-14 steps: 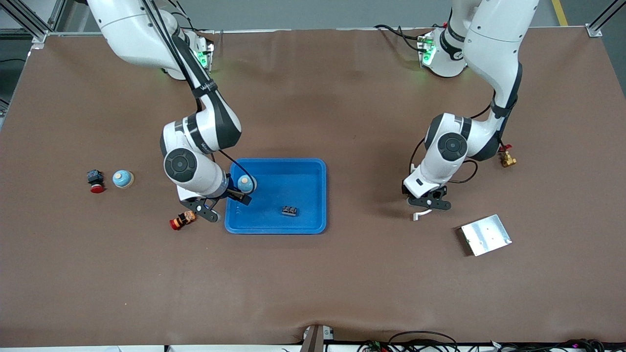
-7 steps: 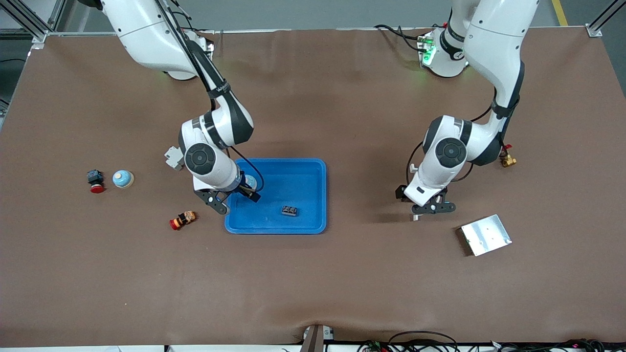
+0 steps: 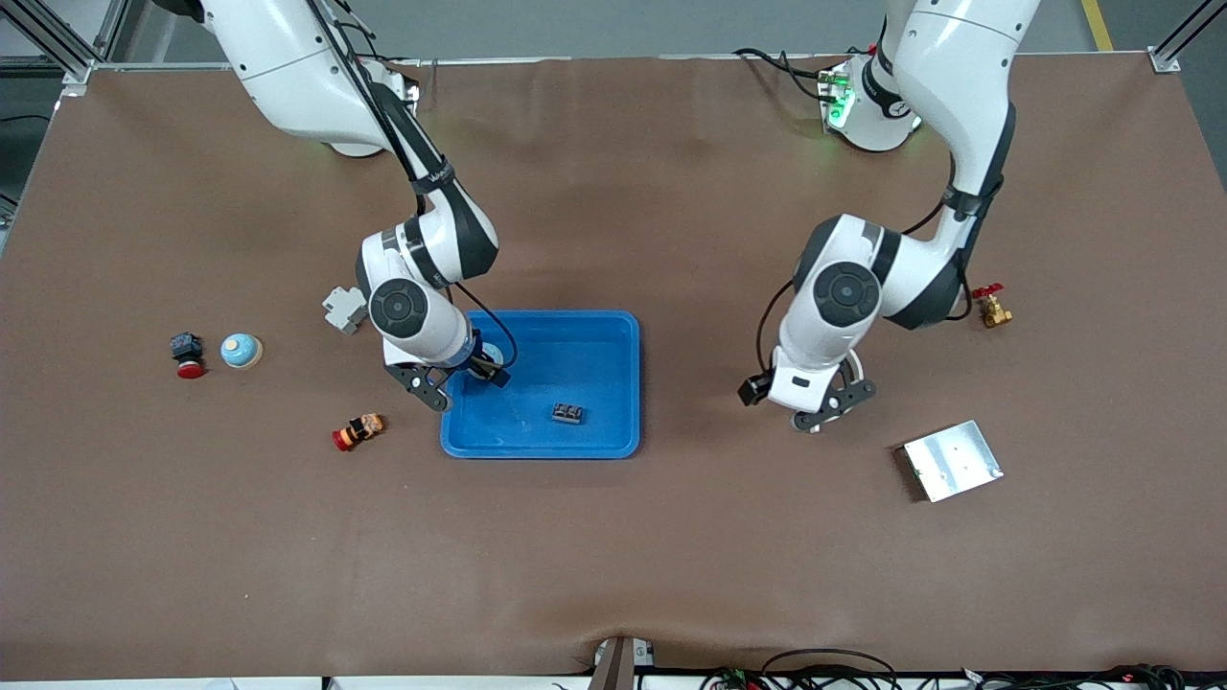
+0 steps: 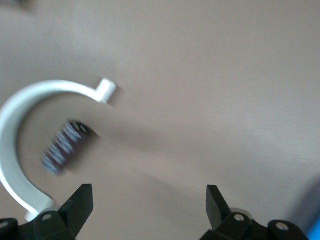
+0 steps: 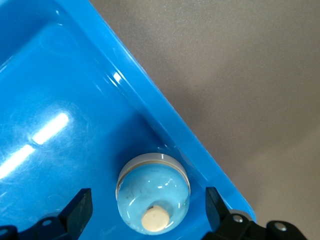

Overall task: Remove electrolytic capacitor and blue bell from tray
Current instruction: 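Release the capacitor inside the arc while the right gripper returns to the tray, then grasp the second bell with the right gripper while the left gripper reaches the tray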

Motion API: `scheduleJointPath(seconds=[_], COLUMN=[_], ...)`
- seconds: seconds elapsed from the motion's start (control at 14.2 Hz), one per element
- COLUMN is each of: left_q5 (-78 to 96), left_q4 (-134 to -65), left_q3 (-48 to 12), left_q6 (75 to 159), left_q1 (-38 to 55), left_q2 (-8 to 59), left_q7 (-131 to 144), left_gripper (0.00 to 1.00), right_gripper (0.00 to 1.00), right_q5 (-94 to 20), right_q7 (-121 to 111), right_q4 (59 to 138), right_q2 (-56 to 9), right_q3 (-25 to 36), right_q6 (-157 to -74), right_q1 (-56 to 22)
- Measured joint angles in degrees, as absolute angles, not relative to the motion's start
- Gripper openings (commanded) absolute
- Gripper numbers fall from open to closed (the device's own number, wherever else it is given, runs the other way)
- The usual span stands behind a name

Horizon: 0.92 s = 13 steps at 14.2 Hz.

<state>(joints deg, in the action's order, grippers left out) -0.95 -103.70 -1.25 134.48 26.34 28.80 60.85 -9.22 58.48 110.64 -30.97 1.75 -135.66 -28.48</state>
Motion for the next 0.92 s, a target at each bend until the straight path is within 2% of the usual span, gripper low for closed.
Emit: scheduleJointPath(seconds=[0.35,0.56,0.85,0.92], left_q5=[-0.9,-0.9,-0.9,-0.9], left_q4=[-93.1,-85.4,-74.9,-72.8], left_q3=[-2.1,-2.1,-2.1,-2.1], left_q6=[134.0,129.8,126.1,126.0], left_q1=[30.1,30.8,32.7,33.2], left_q2=[35.6,40.0,44.9,46.0], left_q7=[83.9,93.1,102.7,105.3], left_gripper=[1.0,1.0,1.0,1.0], right_gripper=[1.0,1.0,0.91,0.84], right_q5=[-9.3,-9.3,-9.3,-9.3], right_q7=[58.5,58.5,58.5,58.5], right_q4=[111.1,111.4,111.6,111.6], right_q2=[-31.0,-31.0,-31.3,-31.4], right_q3=[1.1,0.5,-0.3,-0.3], right_q6=[-136.3,-137.3,-138.3,-138.5], right_q1=[-27.4,-27.1,-26.9,-26.9])
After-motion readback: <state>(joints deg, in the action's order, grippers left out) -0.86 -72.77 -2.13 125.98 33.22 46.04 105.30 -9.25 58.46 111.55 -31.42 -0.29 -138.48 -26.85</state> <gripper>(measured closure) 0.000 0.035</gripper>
